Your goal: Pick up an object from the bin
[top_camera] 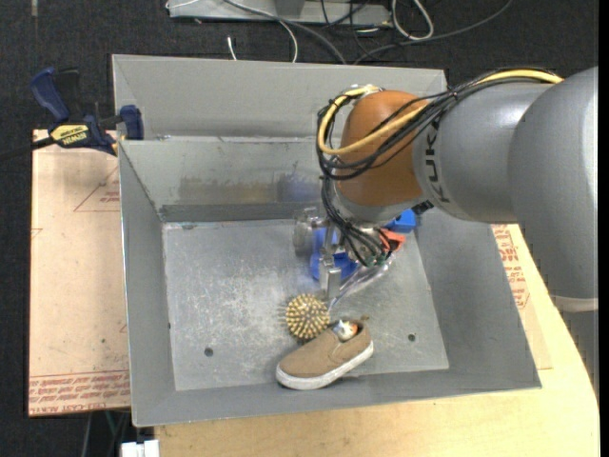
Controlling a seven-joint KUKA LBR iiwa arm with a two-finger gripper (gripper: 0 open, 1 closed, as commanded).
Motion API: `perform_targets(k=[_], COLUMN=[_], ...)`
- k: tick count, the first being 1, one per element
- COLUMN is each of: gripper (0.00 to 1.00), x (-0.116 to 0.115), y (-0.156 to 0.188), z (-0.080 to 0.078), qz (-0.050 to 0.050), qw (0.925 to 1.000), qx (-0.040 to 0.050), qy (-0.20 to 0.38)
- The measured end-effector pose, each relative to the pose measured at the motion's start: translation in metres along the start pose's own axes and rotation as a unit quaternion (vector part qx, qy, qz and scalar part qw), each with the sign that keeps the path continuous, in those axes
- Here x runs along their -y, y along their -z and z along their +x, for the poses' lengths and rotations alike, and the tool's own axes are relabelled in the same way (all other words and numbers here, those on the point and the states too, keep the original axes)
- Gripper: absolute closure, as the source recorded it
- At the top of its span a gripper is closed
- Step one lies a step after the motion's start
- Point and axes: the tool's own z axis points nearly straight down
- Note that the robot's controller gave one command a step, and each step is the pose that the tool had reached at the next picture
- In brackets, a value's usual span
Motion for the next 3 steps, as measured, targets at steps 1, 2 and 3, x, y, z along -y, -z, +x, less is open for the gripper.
perform_targets(k=[1, 2, 3], gripper=[1.0, 1.0, 1.0], x=[0.0597, 0.0593, 0.0583], y=[0.0041, 0.0041, 0.0018], z=[-0.0269, -0.027, -0.0239], qz=[0.001, 0.0, 0.001], qw=[0.9866, 0.9866, 0.9882], qx=[0.0027, 0.0028, 0.0045], qy=[0.163, 0.163, 0.153])
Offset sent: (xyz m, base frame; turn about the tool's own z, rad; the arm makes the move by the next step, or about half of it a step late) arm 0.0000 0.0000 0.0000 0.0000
